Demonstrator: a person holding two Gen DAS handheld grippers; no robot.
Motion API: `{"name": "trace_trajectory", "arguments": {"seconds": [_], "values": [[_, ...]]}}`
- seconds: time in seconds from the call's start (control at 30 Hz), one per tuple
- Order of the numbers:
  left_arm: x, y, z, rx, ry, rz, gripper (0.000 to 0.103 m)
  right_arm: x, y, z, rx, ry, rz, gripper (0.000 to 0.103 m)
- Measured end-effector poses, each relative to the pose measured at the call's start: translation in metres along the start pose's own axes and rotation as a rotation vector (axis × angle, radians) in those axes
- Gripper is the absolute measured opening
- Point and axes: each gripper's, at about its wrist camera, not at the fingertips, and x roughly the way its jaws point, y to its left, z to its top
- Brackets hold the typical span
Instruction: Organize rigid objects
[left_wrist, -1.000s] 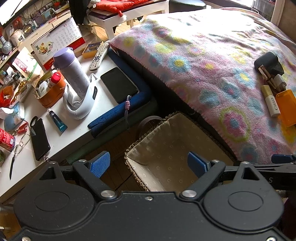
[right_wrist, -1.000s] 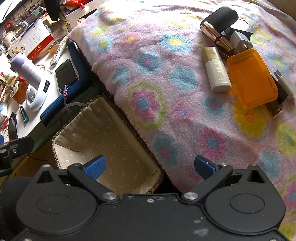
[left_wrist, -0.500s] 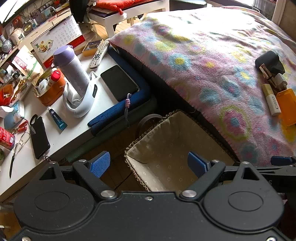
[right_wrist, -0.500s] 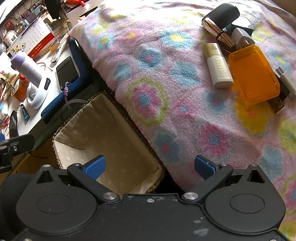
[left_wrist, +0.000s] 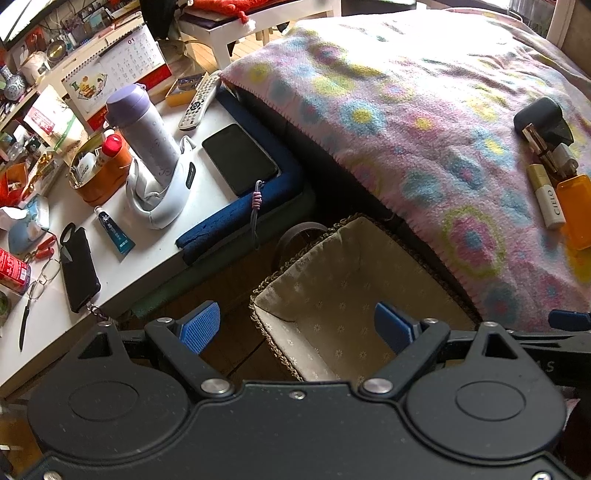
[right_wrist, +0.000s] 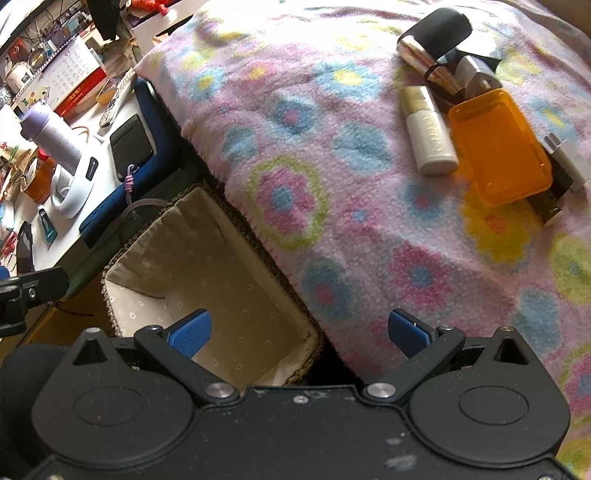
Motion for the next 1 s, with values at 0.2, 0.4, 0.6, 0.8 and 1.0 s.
{"name": "trace_trajectory", "arguments": {"seconds": [0.2, 0.4, 0.6, 0.8, 1.0], "values": [[0.001, -0.004, 0.0, 0.014, 0.006, 0.002, 0.088, -0.008, -0.01, 0.001, 0.012, -0.043, -0.041, 0.102], [0.001, -0.01, 0.0, 0.039, -0.008, 0.023, 0.088, -0.015, -0.024, 0.0, 0.023, -0.075, -0.064, 0.102], [-0.009, -0.012, -0.001, 0.042, -0.061, 0.021, 0.088, -0.036, -0.043, -0.012, -0.015, -0.197, -0.103, 0.102], [-0.016, -0.018, 0.001, 0.062, -0.112, 0.005, 0.088, -0.052, -0.091, -0.029, 0.018, -0.341, -0.205, 0.089], [-0.016, -0.026, -0.001, 0.103, -0.113, -0.011, 0.088, -0.043, -0.146, -0.032, 0.112, -0.377, -0.241, 0.074]]}}
